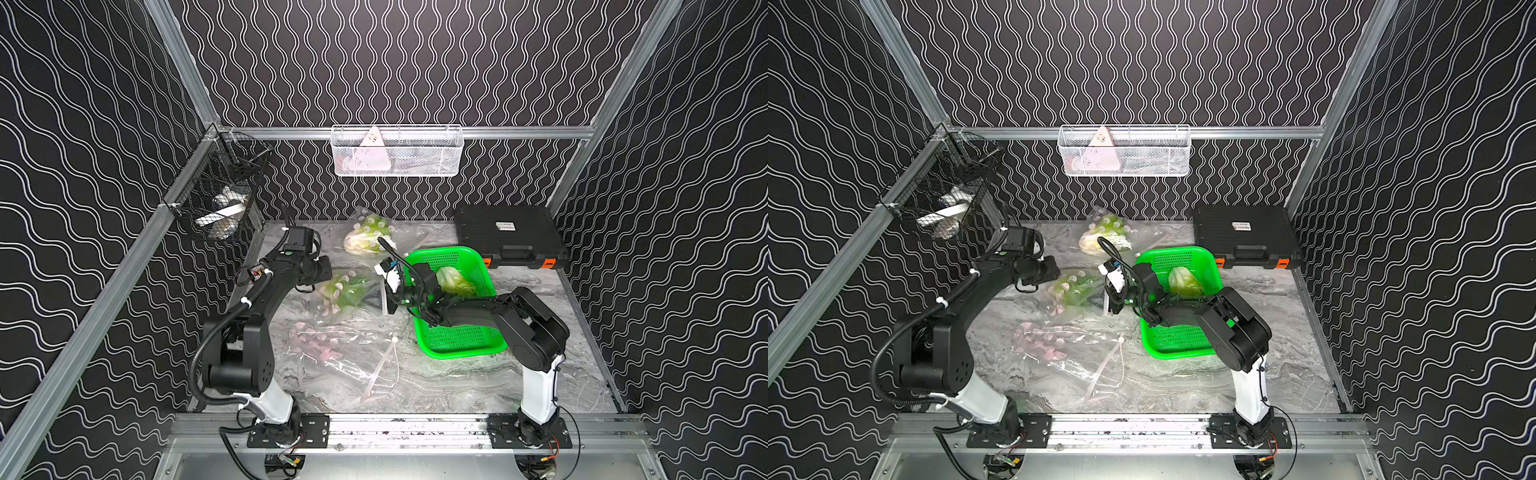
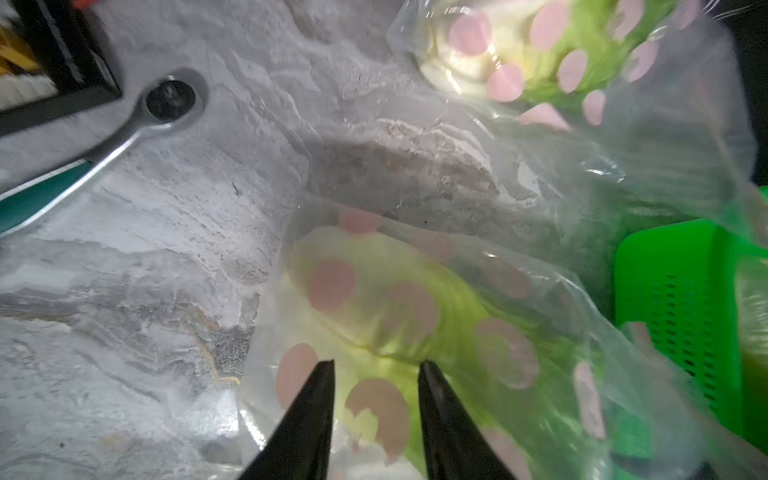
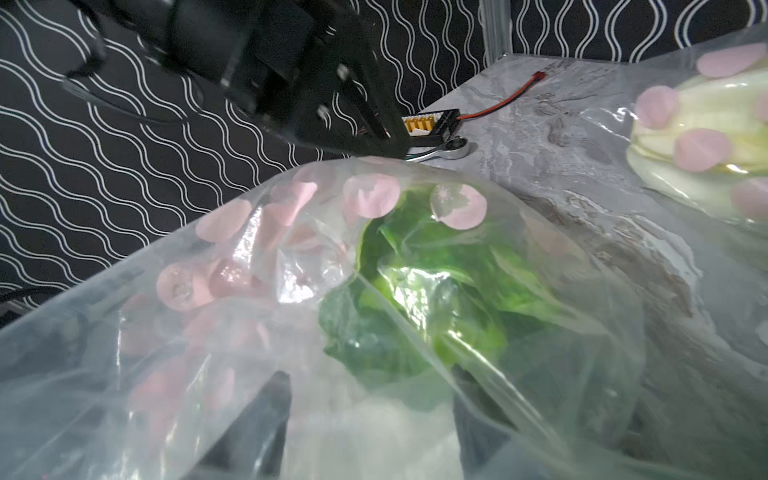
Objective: Open the zip-top bag and take out the chinese cabbages
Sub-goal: Pick up the Chinese cabbage from the zipper food storage bag.
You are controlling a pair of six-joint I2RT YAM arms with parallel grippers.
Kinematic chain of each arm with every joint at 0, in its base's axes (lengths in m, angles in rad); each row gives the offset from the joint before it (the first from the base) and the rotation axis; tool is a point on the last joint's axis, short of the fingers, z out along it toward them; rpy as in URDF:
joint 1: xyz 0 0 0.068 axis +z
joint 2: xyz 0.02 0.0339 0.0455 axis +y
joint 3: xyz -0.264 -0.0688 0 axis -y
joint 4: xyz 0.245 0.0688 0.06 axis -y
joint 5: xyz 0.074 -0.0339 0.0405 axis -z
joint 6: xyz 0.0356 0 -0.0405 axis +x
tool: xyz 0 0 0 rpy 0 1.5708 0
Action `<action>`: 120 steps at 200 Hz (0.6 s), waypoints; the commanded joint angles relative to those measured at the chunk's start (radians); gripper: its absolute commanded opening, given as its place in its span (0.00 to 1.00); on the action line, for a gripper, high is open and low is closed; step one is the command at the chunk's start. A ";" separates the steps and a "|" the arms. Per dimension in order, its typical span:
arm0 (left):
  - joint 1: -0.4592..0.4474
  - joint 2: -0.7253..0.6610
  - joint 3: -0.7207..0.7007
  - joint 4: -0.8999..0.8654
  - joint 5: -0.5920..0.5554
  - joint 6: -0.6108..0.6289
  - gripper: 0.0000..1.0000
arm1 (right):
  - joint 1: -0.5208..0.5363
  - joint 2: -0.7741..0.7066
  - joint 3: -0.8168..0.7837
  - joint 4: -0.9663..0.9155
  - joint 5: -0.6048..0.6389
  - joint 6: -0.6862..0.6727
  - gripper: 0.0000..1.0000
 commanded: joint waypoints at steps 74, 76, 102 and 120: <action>0.001 0.091 -0.056 0.041 0.095 -0.063 0.06 | 0.041 0.062 0.160 -0.268 -0.091 -0.004 0.51; 0.001 0.092 -0.057 0.042 0.094 -0.064 0.06 | 0.041 0.068 0.163 -0.270 -0.103 0.006 0.53; 0.002 0.101 -0.073 0.058 0.107 -0.081 0.05 | 0.061 0.066 0.157 -0.269 -0.083 0.079 0.74; 0.002 0.103 -0.076 0.061 0.110 -0.084 0.05 | 0.073 0.061 0.160 -0.305 0.003 0.107 0.78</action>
